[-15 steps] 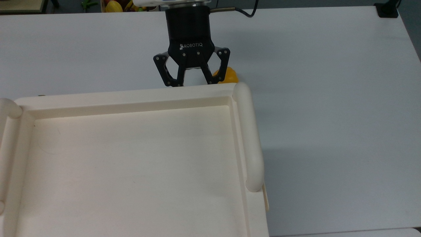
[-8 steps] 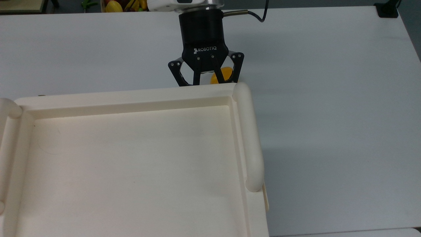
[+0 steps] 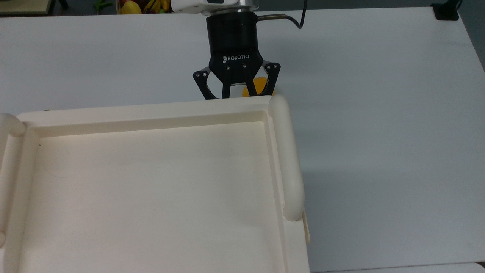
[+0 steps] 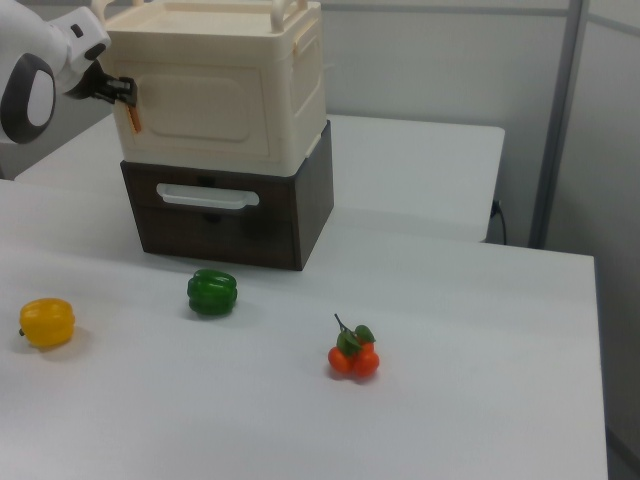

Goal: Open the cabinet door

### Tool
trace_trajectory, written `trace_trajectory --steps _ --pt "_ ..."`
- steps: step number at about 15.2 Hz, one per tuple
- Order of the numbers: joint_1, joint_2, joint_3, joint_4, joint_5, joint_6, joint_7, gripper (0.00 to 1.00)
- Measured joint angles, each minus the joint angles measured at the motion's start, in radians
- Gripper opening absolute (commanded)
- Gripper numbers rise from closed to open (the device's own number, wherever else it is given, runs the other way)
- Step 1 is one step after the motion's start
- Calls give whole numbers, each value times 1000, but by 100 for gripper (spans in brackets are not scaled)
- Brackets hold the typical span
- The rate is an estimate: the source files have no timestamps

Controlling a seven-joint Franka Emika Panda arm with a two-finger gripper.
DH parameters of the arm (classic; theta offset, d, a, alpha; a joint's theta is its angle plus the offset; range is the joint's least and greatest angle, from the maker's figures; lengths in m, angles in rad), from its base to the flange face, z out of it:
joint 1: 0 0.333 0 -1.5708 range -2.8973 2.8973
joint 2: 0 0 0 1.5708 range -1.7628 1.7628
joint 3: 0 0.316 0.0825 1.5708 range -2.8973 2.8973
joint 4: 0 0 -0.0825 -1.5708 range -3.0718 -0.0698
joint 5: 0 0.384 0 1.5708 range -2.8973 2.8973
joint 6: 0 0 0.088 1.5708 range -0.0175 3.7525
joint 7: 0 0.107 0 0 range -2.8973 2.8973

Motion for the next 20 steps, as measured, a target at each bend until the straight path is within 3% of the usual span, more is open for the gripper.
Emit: trace_trajectory --steps 3,6,8,17,20 --pt "-3 8 0 0 -15 30 -1 36" --pt "-4 12 0 0 -34 35 -1 10" --pt "-5 12 -2 -1 -64 35 -1 0" --pt "-17 4 5 -10 -72 33 1 0" --pt "-29 -26 7 -9 -69 -67 2 0"
